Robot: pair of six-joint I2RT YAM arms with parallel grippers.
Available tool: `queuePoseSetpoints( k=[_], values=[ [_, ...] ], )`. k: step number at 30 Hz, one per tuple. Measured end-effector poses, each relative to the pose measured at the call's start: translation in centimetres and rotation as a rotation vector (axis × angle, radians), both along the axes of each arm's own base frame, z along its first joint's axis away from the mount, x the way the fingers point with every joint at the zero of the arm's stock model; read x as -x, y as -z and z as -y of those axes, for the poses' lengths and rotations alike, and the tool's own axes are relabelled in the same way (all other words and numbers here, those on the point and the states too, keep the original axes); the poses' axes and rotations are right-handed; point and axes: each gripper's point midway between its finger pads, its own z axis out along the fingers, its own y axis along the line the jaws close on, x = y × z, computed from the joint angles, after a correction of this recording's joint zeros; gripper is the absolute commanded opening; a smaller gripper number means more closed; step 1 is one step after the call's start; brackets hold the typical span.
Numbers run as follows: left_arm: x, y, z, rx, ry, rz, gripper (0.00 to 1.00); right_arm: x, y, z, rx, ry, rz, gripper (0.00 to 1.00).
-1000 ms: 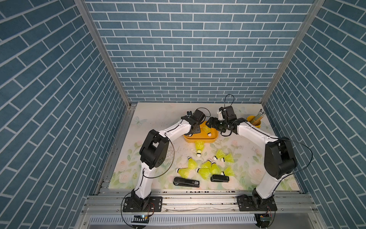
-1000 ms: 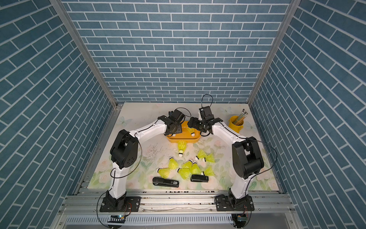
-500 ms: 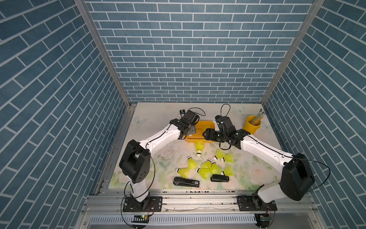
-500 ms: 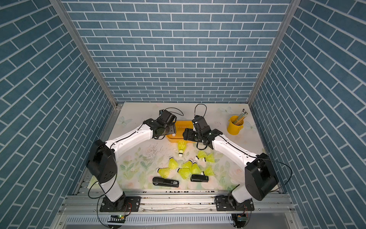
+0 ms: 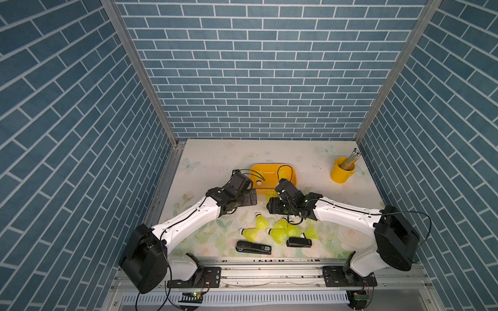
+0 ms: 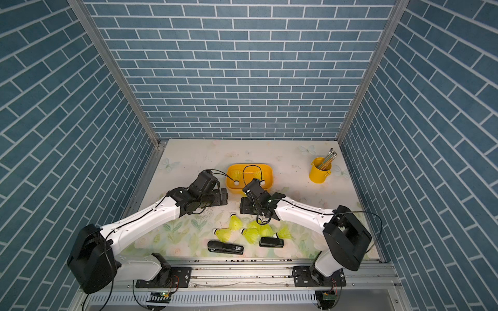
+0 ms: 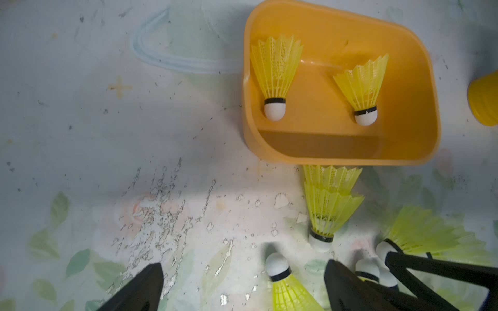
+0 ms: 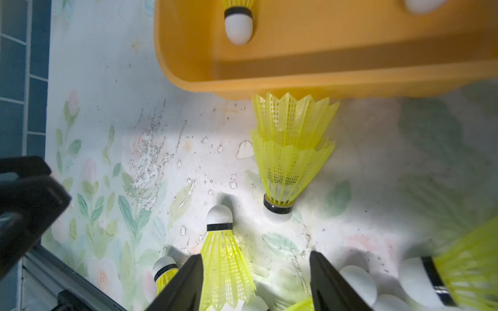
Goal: Put the shuttlecocks into the storage box
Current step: Pick up the shuttlecock at the center of the board.
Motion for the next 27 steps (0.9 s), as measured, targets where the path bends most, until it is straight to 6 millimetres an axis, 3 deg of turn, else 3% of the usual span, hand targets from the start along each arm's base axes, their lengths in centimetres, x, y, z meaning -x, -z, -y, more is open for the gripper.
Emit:
queuePoseSetpoints(
  k=[5,16,27],
  values=[
    [1.8,0.9,-0.7,0.029,0.019,-0.005,1.00,0.3,2.3,-0.3,0.032,0.021,-0.039,0.59],
    [2.0,1.4,-0.1,0.079,0.043,0.012,0.99,-0.1,5.6,-0.4,0.094,0.033,-0.070,0.52],
    [2.2,1.8,0.3,0.100,0.062,0.011,0.99,-0.9,6.1,-1.4,0.092,0.035,-0.067,0.46]
  ],
)
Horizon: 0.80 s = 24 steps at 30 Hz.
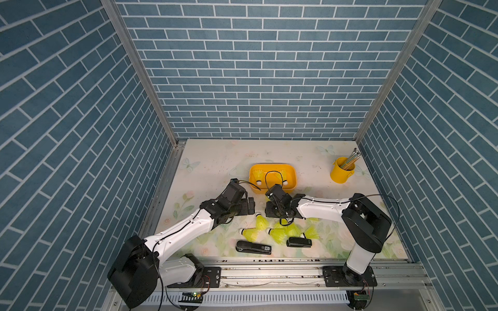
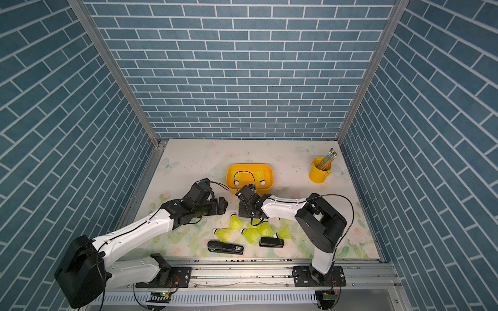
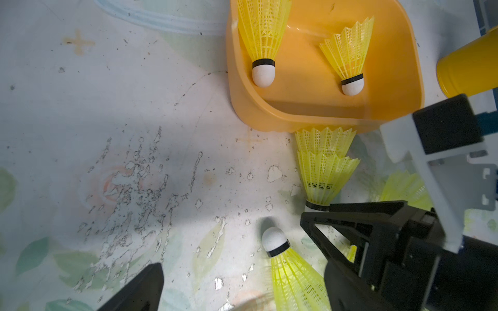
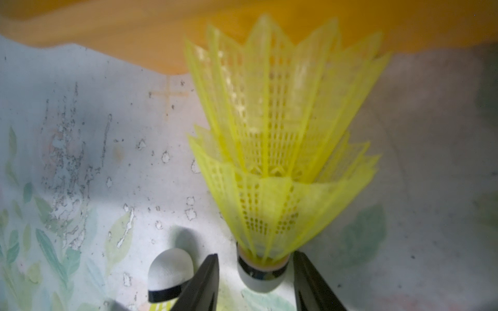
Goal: Put the shuttlecocks into the storage box
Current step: Pick up the shuttlecock at the center of the board.
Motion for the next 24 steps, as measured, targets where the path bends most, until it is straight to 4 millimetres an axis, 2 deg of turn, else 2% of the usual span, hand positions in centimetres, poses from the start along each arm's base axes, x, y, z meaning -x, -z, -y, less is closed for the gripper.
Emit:
queuePoseSetpoints(
  k=[6,10,15,17,20,24],
  values=[
    [0.6,0.3,0.8,0.031,0.045,-0.020,1.00,-0.4,0.2,-0.5,0.001,0.001,0.002,0.45],
    [1.8,1.3,1.4,0.064,0.094,-0.067,0.99,-0.5,0.2,-0.5,0.001,0.002,0.003,0.44],
    [3.5,2.5,1.7,0.092,0.139,-0.123,1.00,-0.5,0.4,-0.4,0.006,0.005,0.004,0.36],
    [3.8,2.4,1.8,0.105,0.153,-0.128,1.00,-0.6,0.4,-0.4,0.008,0.005,0.005,0.34],
    [3.9,2.0,2.1,0.127,0.170,-0.123,1.00,-0.7,0.4,-0.5,0.008,0.005,0.006,0.26],
    [3.9,1.6,2.6,0.158,0.192,-0.118,0.99,-0.6,0.4,-0.6,0.007,0.004,0.005,0.24]
  ],
)
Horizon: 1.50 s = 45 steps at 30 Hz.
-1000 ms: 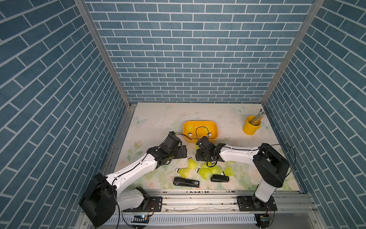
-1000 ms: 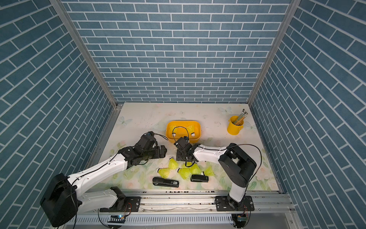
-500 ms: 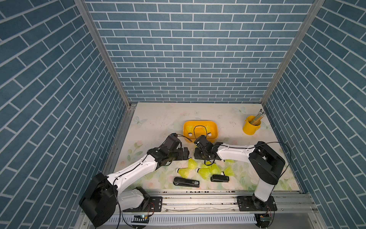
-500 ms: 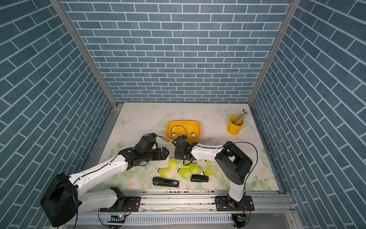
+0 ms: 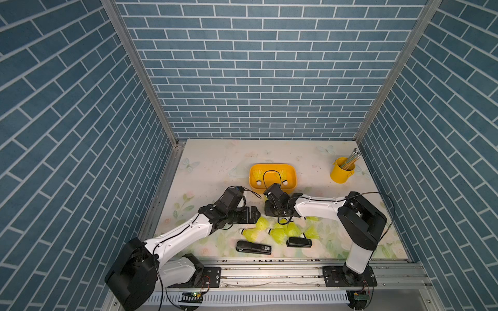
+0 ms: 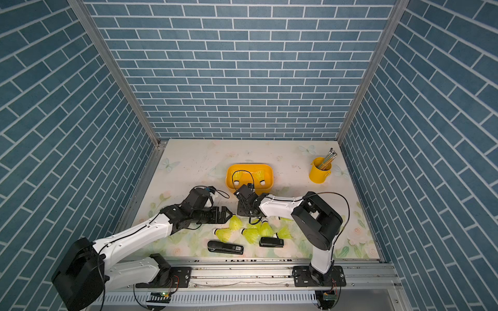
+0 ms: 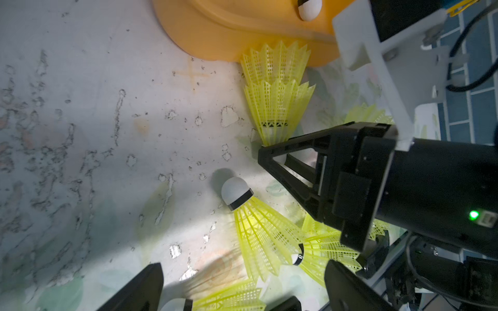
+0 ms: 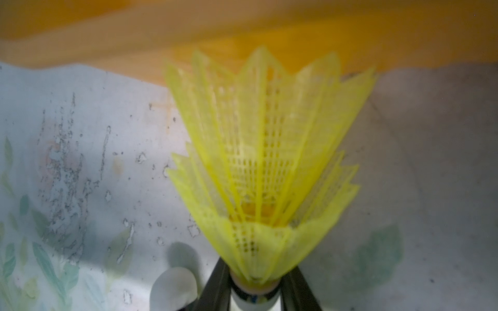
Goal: Put the shuttlecocks into the storage box
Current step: Pick up the shuttlecock at the center of the board.
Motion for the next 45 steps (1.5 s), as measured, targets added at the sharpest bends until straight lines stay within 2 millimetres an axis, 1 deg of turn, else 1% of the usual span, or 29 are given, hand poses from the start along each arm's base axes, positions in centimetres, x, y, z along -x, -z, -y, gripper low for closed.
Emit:
queuePoseSetpoints(
  k=[4,9,13,19,27,33,40,45],
  values=[
    [0.0,-0.3,0.3,0.047,0.015,-0.011,1.00,0.2,0.0,0.0,-0.002,-0.008,-0.011,0.24],
    [0.0,-0.9,0.1,0.109,0.012,-0.011,1.00,1.0,-0.5,0.2,-0.010,-0.029,-0.045,0.23],
    [-0.2,-1.4,0.3,0.135,0.018,-0.002,1.00,1.6,-1.7,0.0,-0.051,-0.049,-0.082,0.23],
    [-0.2,-1.3,0.4,0.139,0.022,-0.009,1.00,2.2,-3.1,-0.1,-0.105,-0.091,-0.153,0.23],
    [-0.5,-1.6,0.5,0.142,0.019,-0.005,0.99,3.1,-5.4,0.7,-0.203,-0.105,-0.254,0.23],
    [-0.7,-1.5,0.5,0.140,0.017,-0.009,1.00,4.7,-6.9,1.3,-0.253,-0.132,-0.313,0.23],
    [-1.0,-1.8,0.8,0.146,0.018,-0.004,1.00,7.3,-6.2,2.7,-0.251,-0.146,-0.400,0.22],
    [-1.0,-1.8,0.9,0.148,0.021,-0.006,1.00,8.5,-7.1,3.5,-0.260,-0.156,-0.420,0.22]
  ],
)
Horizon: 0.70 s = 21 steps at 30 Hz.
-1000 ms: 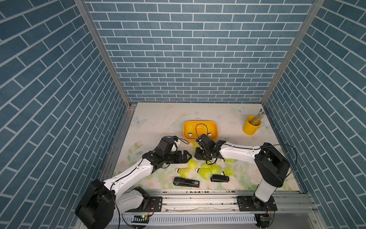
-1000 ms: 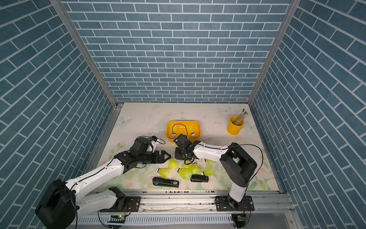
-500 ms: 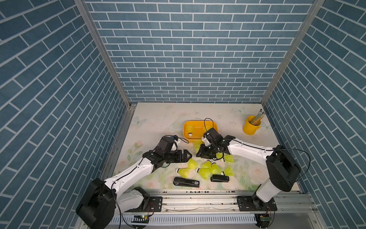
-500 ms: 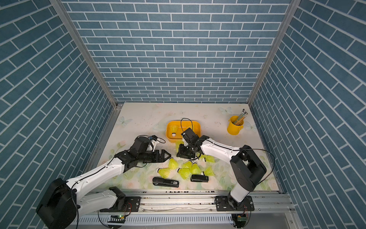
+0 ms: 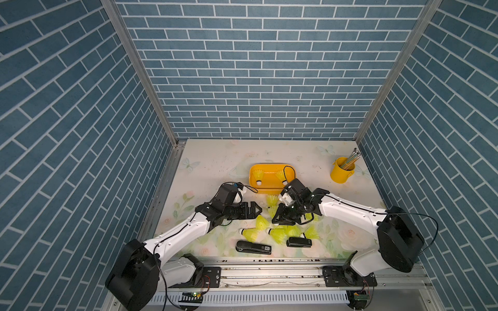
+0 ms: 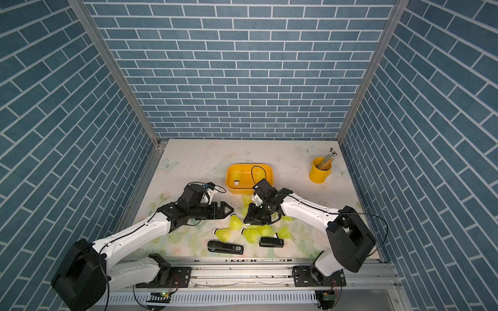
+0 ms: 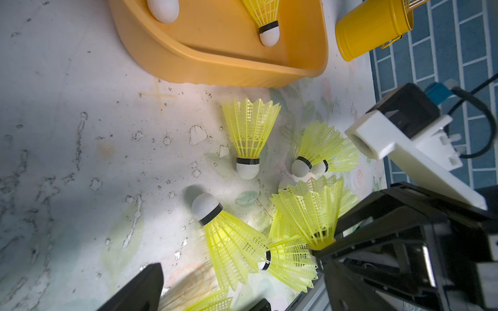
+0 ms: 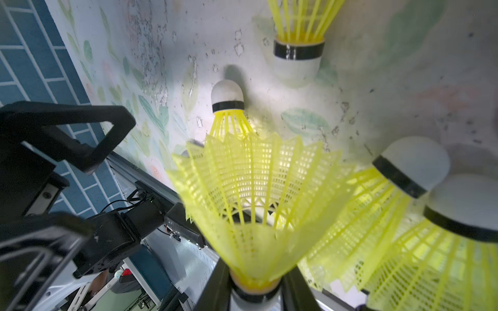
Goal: Put the shuttlecocks into the storage box
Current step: Pick up the shuttlecock at the center of the board, then place the shuttlecock in the storage box.
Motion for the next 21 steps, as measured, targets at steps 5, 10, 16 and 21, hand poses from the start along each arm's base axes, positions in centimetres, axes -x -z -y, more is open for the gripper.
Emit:
queuePoseSetpoints(
  k=[5,10,16,21],
  values=[
    [-0.1,0.1,0.1,0.001,-0.001,0.001,1.00,0.4,-0.7,0.8,0.014,-0.001,0.009,0.22],
    [-0.2,-0.1,0.1,0.009,-0.009,-0.001,1.00,-0.9,-2.2,1.3,0.064,-0.003,0.085,0.21],
    [-1.2,-2.0,0.7,0.036,-0.012,0.035,1.00,-6.1,-6.8,0.8,0.052,0.047,0.271,0.21],
    [-2.6,-4.4,1.2,0.072,-0.024,0.079,1.00,-10.0,-8.1,0.5,0.085,0.082,0.370,0.21]
  ],
)
